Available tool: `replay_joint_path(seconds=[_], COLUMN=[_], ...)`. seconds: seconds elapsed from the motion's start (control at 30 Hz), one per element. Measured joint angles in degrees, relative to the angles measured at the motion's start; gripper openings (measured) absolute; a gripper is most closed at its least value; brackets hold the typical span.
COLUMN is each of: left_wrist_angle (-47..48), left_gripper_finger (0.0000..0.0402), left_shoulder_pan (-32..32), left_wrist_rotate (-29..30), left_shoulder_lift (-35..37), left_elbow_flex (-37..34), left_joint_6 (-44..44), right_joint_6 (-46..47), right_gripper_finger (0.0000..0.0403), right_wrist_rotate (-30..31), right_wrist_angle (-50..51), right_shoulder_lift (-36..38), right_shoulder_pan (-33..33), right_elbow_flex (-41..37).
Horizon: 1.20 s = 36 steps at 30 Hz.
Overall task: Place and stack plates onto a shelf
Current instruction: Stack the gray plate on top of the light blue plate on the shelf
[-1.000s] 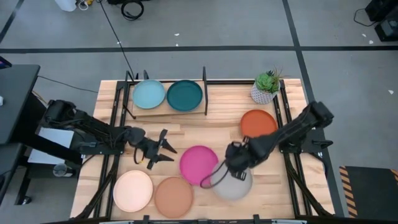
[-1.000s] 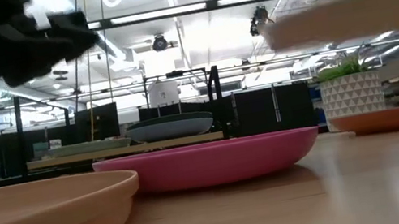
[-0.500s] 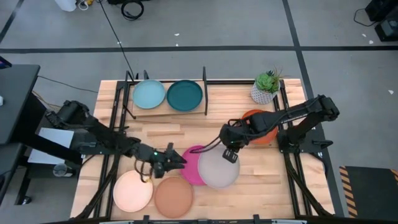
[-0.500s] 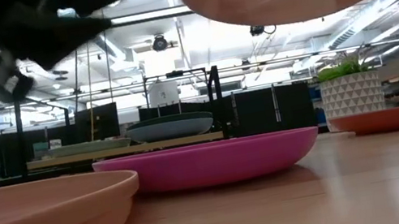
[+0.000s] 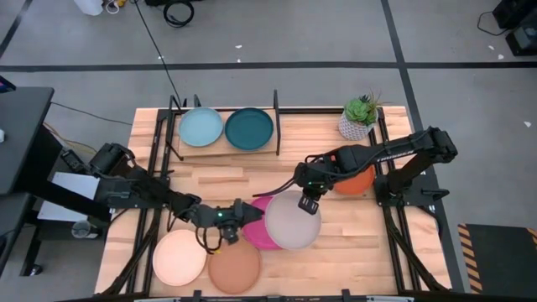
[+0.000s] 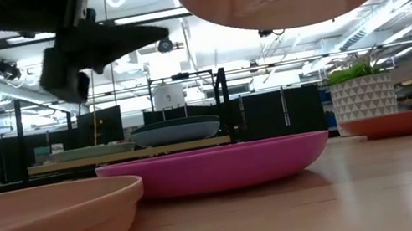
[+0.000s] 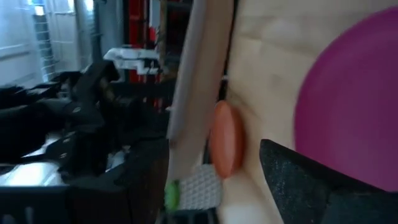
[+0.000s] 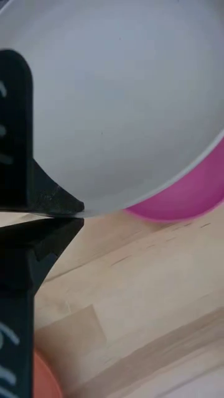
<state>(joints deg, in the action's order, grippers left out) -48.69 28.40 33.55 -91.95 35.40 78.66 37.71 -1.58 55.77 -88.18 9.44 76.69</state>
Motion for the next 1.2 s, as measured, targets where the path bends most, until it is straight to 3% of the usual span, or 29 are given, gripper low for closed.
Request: replay_joint_path(seconds=[0.17, 0.67, 0.8, 1.2], left_wrist_angle=[-2.4, -2.9, -2.4, 6.3], left_gripper_finger=[0.0257, 0.0246, 0.0213, 0.0088], left_shoulder_pan=[0.0, -2.5, -3.6, -4.5], left_wrist_rotate=[2.1, -12.1, -15.6, -15.9], left_shoulder_lift=[0.0, 0.0, 0.0, 0.1], left_elbow_flex=[0.0, 0.0, 0.5, 4.6], left_joint_6=[5.0, 19.7, 19.9, 16.4], right_joint_6=[0.0, -0.4, 0.3, 0.6], right_gripper_finger=[0.0016, 0.0016, 0.0016, 0.0033], right_wrist_rotate=[0.0, -1.3, -1.3, -1.6], right_wrist_angle=[-0.2, -5.8, -8.2, -8.8], right_shoulder_lift=[0.0, 0.0, -0.1, -0.1], right_shoulder_pan=[-0.2, -2.1, -2.7, -3.6], right_elbow_flex=[0.0, 0.0, 0.0, 0.0])
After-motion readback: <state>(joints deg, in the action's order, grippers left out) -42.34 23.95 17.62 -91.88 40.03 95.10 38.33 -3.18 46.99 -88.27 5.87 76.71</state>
